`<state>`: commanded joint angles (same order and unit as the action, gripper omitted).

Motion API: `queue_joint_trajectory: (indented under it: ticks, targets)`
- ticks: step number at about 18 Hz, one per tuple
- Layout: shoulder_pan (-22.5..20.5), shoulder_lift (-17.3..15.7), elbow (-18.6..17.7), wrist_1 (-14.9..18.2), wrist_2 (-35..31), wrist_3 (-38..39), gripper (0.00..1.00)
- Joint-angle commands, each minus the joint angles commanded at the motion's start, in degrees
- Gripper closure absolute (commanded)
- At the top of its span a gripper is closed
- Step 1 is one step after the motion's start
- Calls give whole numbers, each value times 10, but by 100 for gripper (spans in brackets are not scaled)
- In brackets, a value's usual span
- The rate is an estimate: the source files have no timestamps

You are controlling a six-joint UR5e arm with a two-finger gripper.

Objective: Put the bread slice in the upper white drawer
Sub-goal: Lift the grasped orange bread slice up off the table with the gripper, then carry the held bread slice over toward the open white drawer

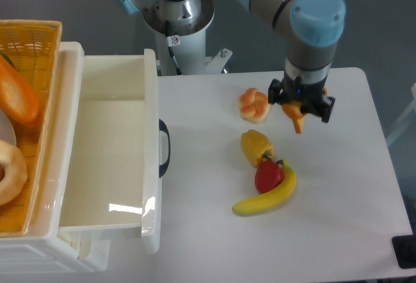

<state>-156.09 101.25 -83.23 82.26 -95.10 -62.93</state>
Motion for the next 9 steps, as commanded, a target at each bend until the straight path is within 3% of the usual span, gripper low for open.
queue_joint_trajectory:
  ticks: [6, 9]
  targets:
    - [-29, -60, 18, 61, 61, 59, 91]
    - [-22, -74, 24, 78, 104, 144, 91]
